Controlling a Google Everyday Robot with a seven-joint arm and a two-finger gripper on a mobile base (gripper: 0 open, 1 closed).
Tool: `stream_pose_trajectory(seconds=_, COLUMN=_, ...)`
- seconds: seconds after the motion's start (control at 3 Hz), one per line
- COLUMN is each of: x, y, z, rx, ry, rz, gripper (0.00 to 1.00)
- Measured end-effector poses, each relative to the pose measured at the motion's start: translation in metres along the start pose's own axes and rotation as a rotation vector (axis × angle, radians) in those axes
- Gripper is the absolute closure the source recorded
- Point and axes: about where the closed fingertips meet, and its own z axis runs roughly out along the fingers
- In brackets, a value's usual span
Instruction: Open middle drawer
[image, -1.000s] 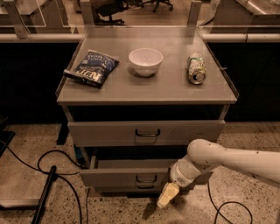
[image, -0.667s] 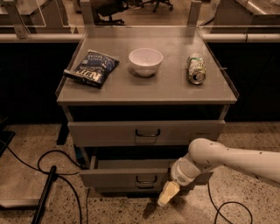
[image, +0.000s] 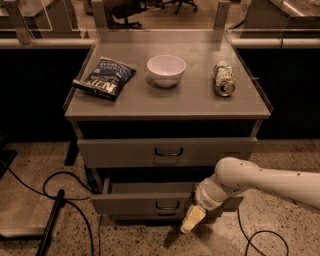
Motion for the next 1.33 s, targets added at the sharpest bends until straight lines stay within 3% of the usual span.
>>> stream_pose_trajectory(seconds=1.0, x=0.022, y=-0.018, z=0.044, rx=-0.033, ry=0.082, rz=0.012, gripper=0.0)
stream_pose_trajectory(seconds=1.33, x=0.034, y=0.001, z=0.039, rx=-0.085, ry=0.09, rz=0.022, gripper=0.0)
